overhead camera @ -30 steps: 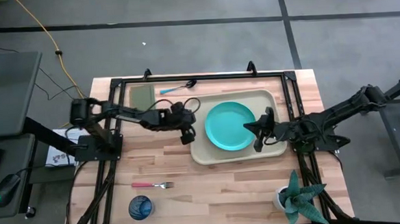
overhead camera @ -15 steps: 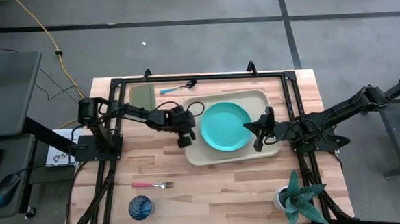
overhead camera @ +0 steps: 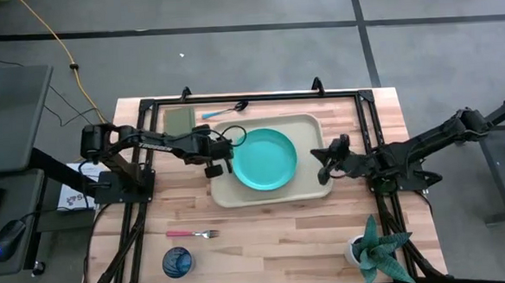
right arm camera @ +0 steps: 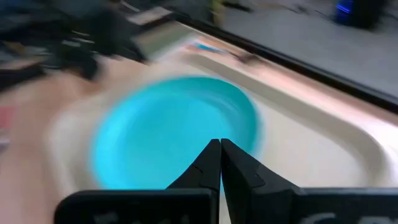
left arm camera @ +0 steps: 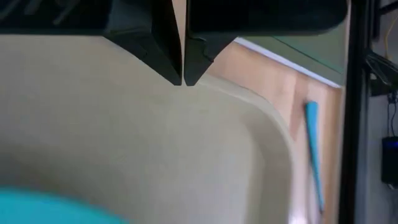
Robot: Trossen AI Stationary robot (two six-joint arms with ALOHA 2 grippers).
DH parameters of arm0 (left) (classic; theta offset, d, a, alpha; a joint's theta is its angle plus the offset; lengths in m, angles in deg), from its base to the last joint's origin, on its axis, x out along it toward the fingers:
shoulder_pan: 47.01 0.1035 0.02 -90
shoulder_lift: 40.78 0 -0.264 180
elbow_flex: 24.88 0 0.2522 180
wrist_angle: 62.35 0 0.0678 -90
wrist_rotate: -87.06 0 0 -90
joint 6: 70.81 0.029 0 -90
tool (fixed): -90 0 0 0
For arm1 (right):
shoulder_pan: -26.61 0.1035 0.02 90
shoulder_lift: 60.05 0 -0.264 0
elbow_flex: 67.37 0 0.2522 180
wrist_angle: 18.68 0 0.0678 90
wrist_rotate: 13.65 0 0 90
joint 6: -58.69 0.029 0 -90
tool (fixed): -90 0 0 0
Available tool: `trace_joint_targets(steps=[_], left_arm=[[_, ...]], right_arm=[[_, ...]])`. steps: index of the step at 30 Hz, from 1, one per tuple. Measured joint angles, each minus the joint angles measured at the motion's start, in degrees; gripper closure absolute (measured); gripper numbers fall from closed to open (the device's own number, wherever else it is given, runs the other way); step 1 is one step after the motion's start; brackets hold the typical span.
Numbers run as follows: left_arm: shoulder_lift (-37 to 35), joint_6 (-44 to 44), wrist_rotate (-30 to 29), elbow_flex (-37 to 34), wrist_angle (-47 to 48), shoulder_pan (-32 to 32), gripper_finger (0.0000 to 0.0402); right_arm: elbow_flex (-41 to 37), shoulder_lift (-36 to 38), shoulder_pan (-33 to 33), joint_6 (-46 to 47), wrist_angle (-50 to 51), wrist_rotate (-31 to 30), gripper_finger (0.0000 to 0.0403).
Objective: Pick and place plate/cup/fork/spoon on tray
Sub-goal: Adjust the gray serving tray, then put the blue cup to the top right side of the gray serving tray
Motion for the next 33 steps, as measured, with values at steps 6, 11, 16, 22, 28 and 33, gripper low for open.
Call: trace_joint_targets(steps=[6, 11, 16, 22, 28, 33], left_arm=[[-7.8, -1.3, -0.6, 0.6, -1.3, -1.1, 0.0402], [-17.2, -4.3, -0.2, 0.7, -8.4, -4.5, 0.0402], [-23.5, -3.6, 0.1, -4.1, -25.2, -9.8, 0.0401], [-25.2, -4.6, 0.1, -13.6, -44.5, -15.3, 0.0401], [-25.6, -5.1, 0.4, -16.3, -50.1, -19.1, 0.0402], [-29.4, -5.1, 1.2, -16.1, -49.9, -23.1, 0.0402]], right_arm=[[0.0, -5.0, -9.6, 13.6, 16.2, 2.4, 0.0403], [0.0, -9.4, -19.0, 14.6, 22.5, 3.5, 0.0403], [0.0, -14.3, -25.7, 13.8, 22.6, 7.5, 0.0403], [0.0, -20.3, -26.2, 13.5, 22.0, 10.9, 0.0403], [0.0, -25.1, -25.6, 12.9, 19.7, 15.1, 0.0403], [0.0, -25.8, -22.8, 13.9, 18.3, 15.9, 0.0403]])
